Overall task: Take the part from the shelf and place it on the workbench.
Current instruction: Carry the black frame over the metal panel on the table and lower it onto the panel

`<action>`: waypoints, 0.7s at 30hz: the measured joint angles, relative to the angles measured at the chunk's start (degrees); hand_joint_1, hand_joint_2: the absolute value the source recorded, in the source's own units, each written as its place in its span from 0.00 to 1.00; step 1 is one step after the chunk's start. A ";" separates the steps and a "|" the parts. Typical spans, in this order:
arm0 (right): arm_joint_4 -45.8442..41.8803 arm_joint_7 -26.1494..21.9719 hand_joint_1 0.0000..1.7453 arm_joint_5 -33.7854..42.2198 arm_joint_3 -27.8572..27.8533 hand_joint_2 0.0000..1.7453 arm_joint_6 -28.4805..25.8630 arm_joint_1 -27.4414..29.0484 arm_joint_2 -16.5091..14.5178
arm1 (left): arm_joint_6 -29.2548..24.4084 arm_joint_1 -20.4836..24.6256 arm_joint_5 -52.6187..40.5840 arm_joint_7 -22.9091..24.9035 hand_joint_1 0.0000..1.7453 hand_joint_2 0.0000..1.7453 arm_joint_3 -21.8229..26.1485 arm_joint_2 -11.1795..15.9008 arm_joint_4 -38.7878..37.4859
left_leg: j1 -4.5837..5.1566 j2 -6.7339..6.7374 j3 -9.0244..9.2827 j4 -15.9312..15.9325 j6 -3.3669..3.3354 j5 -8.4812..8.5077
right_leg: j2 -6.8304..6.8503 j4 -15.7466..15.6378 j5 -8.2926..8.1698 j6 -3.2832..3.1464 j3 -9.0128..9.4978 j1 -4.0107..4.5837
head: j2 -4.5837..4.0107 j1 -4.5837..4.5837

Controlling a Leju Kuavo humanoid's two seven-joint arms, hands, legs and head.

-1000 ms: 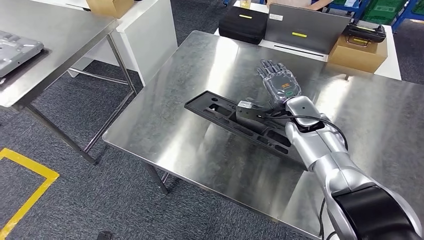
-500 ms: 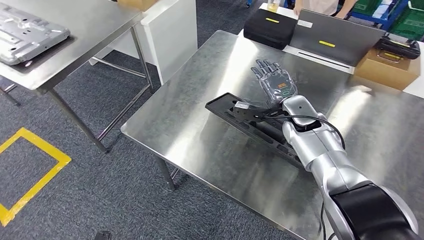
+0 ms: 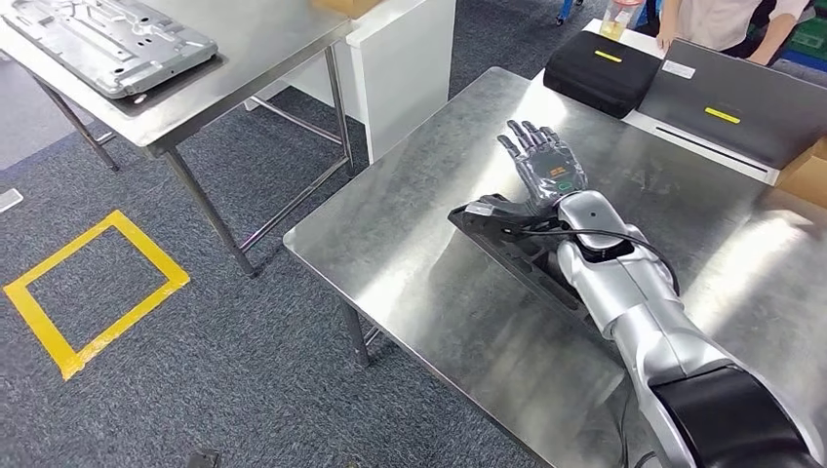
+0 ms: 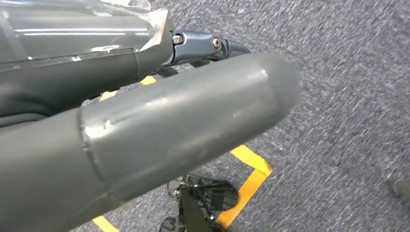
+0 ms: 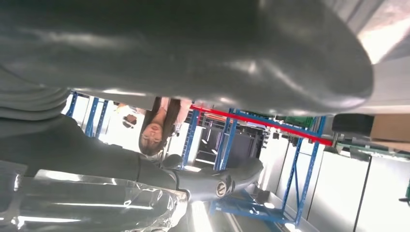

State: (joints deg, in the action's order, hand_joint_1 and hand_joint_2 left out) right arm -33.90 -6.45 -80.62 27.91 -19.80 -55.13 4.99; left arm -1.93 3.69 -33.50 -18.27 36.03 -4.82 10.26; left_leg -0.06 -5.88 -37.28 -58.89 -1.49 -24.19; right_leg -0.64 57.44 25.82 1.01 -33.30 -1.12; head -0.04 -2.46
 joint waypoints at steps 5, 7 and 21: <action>-0.13 0.00 0.00 -0.02 0.01 0.00 -0.01 -0.09 -0.13 | 0.01 0.17 -0.03 0.00 0.00 0.00 0.08 -0.07 -0.01 | -0.72 5.11 -7.85 -15.26 1.40 -6.45 | 2.72 -0.19 0.38 -1.27 0.65 0.09 | 0.00 -0.55; -0.14 0.00 0.00 -0.03 0.02 0.00 -0.01 -0.07 -0.14 | 0.01 0.15 -0.03 0.00 0.00 0.00 0.13 -0.05 -0.01 | -1.00 5.65 -6.95 -12.67 1.57 -4.06 | 3.88 -0.17 0.59 -1.20 0.80 0.10 | 0.00 -0.57; 0.11 -0.04 0.00 -0.57 0.04 0.00 -0.01 -0.35 -0.05 | 0.05 0.45 -0.03 1.13 0.00 0.00 0.48 -0.26 0.03 | -0.35 3.70 0.48 1.51 -1.54 1.15 | 0.91 16.32 8.31 0.76 -6.76 0.49 | 0.00 0.33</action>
State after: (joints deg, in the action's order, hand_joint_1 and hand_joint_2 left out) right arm -33.79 -6.49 -81.19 27.96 -19.80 -55.48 4.94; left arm -1.88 4.14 -33.53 -17.14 36.51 -5.08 10.29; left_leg -0.41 -2.18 -36.80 -57.39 -3.03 -23.03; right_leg 0.27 73.75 34.12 1.77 -40.06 -0.63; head -0.04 -2.13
